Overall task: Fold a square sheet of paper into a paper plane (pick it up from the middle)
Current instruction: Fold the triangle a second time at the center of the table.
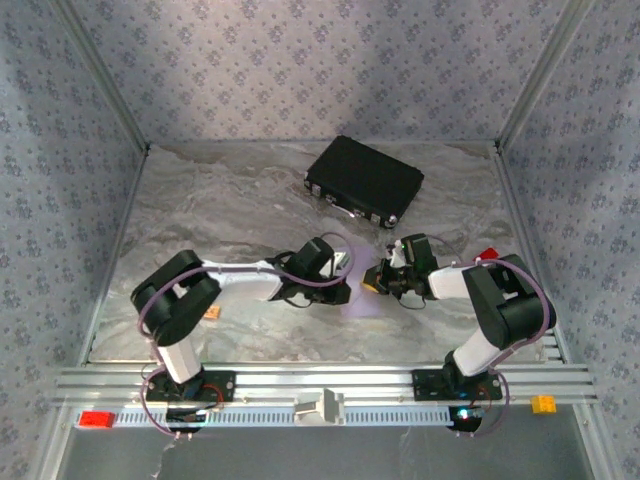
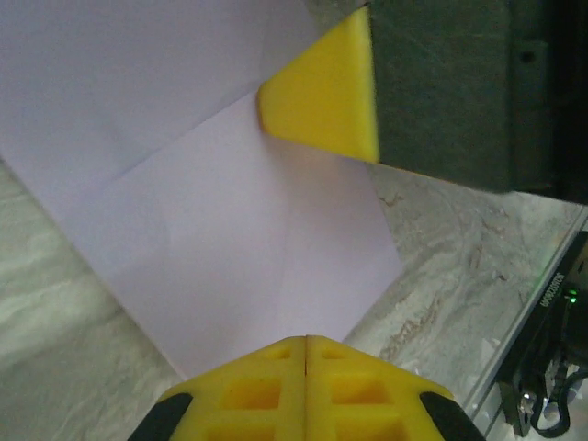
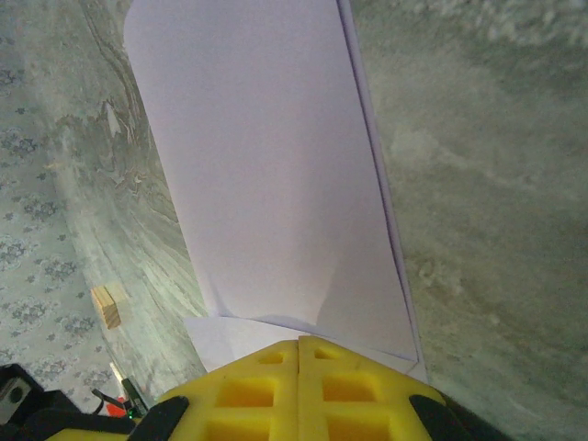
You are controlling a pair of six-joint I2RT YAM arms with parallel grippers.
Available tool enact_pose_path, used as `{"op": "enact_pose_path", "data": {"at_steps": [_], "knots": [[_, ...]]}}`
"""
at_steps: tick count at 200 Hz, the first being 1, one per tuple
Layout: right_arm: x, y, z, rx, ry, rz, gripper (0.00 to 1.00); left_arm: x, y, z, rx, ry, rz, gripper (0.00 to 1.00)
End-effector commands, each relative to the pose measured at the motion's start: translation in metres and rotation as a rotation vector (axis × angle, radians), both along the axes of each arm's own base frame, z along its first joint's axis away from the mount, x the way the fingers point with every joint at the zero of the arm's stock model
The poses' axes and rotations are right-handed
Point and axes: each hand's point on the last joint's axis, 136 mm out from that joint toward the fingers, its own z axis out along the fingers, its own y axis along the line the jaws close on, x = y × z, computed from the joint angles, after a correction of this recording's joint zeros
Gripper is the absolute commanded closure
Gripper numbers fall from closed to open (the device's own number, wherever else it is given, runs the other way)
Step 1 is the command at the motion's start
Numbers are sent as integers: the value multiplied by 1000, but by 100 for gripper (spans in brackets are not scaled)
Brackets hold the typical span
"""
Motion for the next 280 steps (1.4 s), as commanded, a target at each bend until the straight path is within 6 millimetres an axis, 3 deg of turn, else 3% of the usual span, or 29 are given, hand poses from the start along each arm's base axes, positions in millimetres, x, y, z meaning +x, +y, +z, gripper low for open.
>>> {"op": "enact_pose_path", "data": {"at_steps": [1, 33, 77, 121, 155, 233, 280], "knots": [[-13, -16, -23, -81, 84, -47, 98, -5, 0, -21, 43, 61, 4, 97], [-5, -8, -9, -55, 44, -24, 97, -16, 13, -46, 102, 102, 26, 100], [-6, 5, 25, -18, -38, 33, 98, -22, 25, -54, 119, 112, 46, 100], [-40, 26, 3, -54, 19, 125, 98, -20, 24, -53, 120, 105, 49, 100], [-42, 13, -21, -91, 77, 82, 98, -20, 27, -53, 127, 104, 52, 100], [8, -24, -11, -77, 37, -68, 97, -21, 33, -58, 153, 106, 49, 100], [26, -45, -14, -67, 45, -145, 97, -23, 36, -60, 161, 110, 46, 100]]}}
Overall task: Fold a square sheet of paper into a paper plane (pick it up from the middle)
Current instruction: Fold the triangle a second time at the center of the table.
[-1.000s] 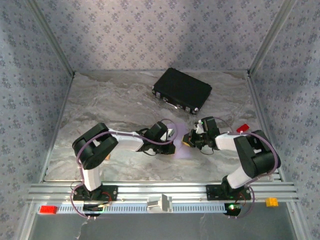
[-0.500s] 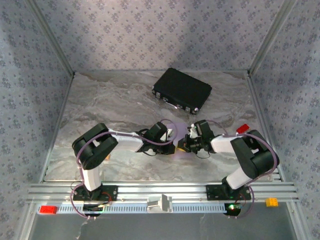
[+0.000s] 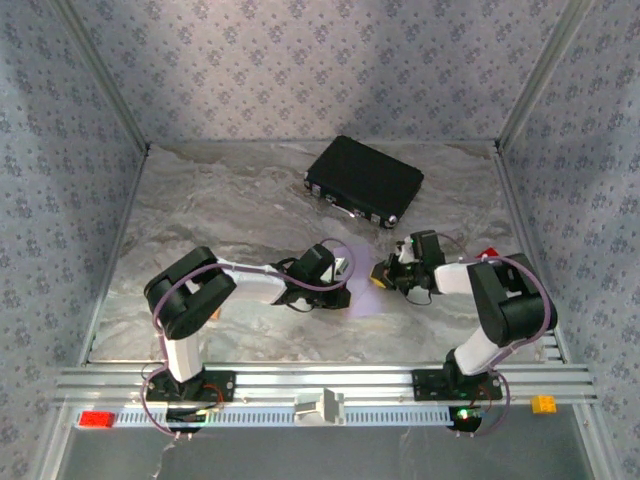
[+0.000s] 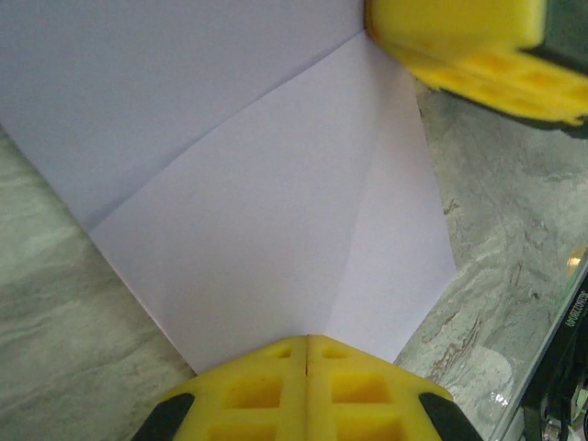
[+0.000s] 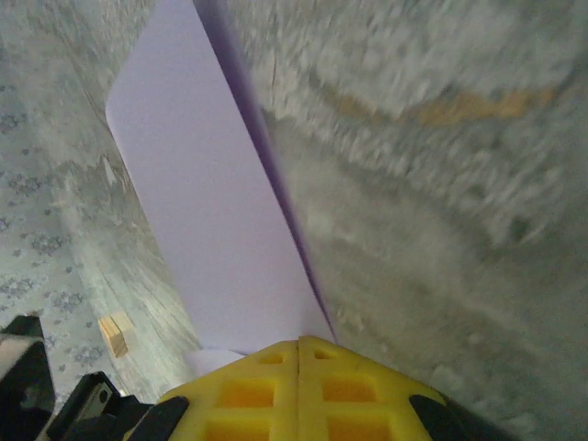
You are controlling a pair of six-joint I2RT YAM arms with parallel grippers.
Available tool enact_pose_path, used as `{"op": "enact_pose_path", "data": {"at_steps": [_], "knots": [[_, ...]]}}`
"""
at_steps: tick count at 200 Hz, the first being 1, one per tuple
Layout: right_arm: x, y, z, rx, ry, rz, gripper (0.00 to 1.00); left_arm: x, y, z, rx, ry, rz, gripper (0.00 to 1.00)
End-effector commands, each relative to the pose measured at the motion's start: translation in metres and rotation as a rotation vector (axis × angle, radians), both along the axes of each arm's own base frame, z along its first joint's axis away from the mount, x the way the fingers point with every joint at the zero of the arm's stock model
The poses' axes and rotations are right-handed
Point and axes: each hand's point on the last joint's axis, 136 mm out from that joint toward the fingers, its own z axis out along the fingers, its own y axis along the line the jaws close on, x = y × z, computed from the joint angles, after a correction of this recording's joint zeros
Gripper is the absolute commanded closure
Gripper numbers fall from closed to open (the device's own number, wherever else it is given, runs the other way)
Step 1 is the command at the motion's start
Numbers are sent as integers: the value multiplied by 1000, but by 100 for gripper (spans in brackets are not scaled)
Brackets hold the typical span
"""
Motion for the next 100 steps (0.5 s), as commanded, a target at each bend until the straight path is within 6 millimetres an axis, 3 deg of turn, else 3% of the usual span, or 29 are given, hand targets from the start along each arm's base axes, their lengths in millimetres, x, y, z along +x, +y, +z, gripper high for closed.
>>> {"op": "enact_pose_path", "data": {"at_steps": [1, 52, 100], "knots": [[10, -21, -13, -61, 20, -71, 97, -20, 35, -35, 157, 70, 4, 100], [15, -21, 12, -34, -44, -82, 96, -18, 31, -26, 129, 53, 4, 100], [-9, -24, 34, -102, -77, -46, 92, 1, 12, 19, 56, -31, 8, 96]]}}
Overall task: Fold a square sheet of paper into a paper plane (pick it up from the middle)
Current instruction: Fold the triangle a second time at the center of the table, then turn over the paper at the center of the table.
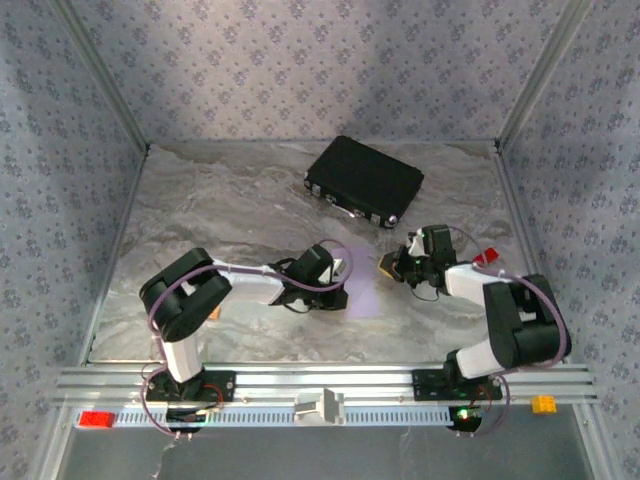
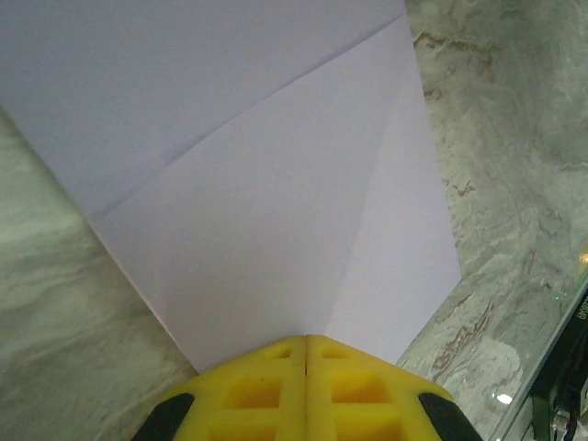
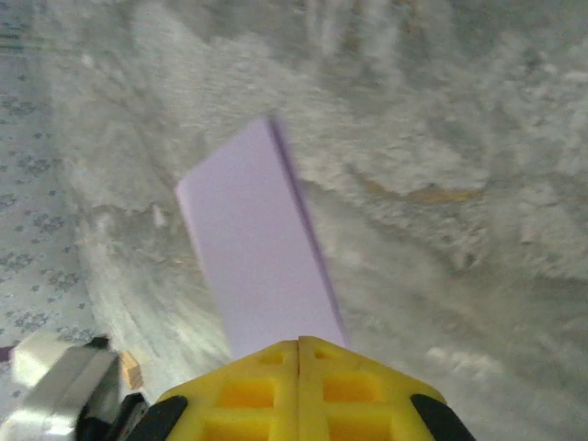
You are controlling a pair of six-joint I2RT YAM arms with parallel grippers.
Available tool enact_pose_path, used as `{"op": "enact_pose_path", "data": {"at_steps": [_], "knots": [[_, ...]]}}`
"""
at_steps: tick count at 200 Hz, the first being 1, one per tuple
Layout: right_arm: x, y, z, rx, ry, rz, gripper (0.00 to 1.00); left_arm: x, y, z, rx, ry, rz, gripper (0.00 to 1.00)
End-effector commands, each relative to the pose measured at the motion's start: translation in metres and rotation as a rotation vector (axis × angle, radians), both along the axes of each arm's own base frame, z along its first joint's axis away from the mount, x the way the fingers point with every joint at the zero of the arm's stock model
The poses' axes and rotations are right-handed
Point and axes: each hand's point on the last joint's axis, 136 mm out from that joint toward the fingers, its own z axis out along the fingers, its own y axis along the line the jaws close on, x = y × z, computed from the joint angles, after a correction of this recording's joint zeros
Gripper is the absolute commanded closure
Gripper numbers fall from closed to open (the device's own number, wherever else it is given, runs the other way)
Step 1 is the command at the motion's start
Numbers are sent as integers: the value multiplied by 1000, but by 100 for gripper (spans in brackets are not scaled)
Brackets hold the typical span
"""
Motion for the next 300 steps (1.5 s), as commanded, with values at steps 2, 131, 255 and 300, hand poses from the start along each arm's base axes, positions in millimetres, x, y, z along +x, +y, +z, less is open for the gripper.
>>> {"op": "enact_pose_path", "data": {"at_steps": [2, 131, 255, 300], "knots": [[-22, -6, -4, -75, 33, 20, 91, 6, 3, 19, 27, -42, 1, 95], [-90, 23, -25, -158, 155, 158, 69, 42, 1, 7, 98, -60, -23, 94], [-98, 28, -32, -207, 191, 177, 57, 30, 18, -26, 164, -16, -14, 97], [-88, 42, -24, -137, 141, 185, 56, 31, 18, -25, 166, -17, -19, 97]]}}
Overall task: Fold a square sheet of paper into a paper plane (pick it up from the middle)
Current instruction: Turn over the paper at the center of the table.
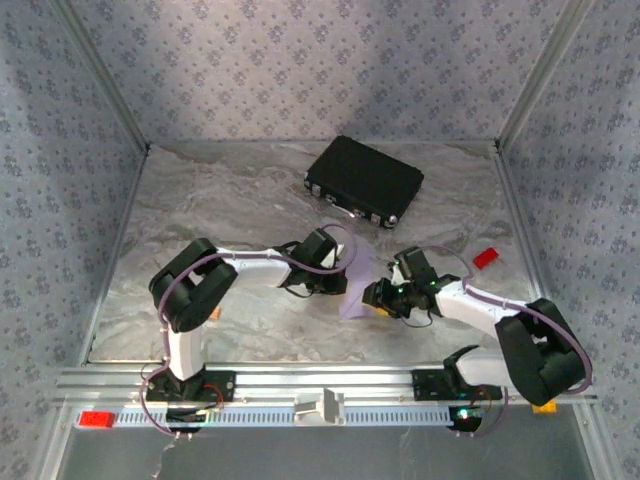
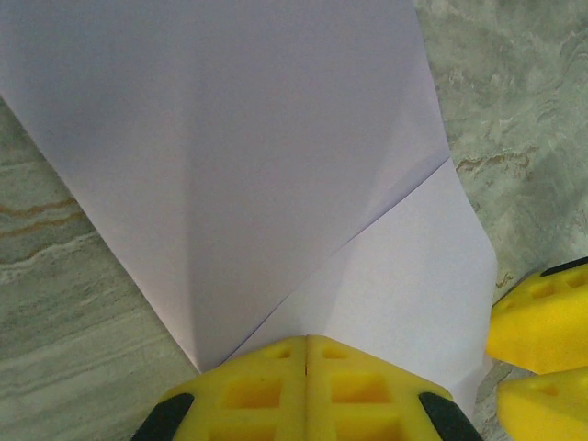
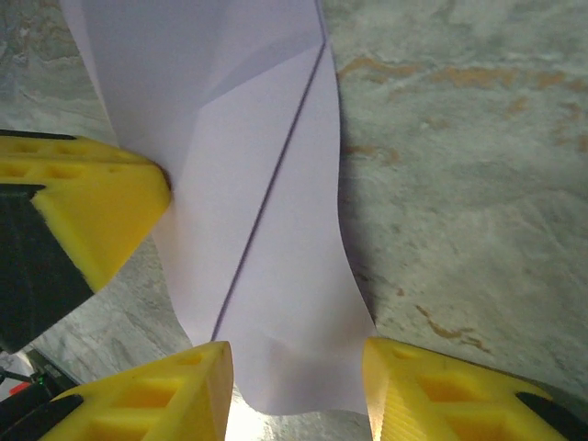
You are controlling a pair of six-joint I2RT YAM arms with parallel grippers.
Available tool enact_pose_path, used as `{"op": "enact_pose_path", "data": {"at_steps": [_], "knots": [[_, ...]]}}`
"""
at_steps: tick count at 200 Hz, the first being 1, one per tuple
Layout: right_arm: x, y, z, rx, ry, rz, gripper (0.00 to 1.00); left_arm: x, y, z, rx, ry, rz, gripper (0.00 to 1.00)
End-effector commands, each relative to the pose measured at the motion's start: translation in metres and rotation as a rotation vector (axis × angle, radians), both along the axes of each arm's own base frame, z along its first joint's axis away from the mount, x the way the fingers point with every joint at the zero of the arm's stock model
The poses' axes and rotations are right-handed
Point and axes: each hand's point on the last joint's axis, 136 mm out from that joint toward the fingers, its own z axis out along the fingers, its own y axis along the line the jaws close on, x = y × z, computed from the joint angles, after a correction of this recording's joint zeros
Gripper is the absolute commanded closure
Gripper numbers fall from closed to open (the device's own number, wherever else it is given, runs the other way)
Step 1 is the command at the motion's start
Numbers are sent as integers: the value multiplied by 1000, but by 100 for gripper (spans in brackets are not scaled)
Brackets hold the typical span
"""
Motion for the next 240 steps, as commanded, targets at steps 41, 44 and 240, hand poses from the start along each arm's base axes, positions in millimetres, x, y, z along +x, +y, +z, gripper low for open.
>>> {"op": "enact_pose_path", "data": {"at_steps": [41, 44, 240], "knots": [[19, 15, 8, 59, -31, 3, 56, -14, 18, -25, 89, 48, -20, 98], [20, 15, 8, 61, -31, 3, 56, -14, 18, -25, 90, 50, -20, 98], [50, 5, -4, 130, -36, -85, 69, -13, 18, -17, 68, 39, -2, 98]]}}
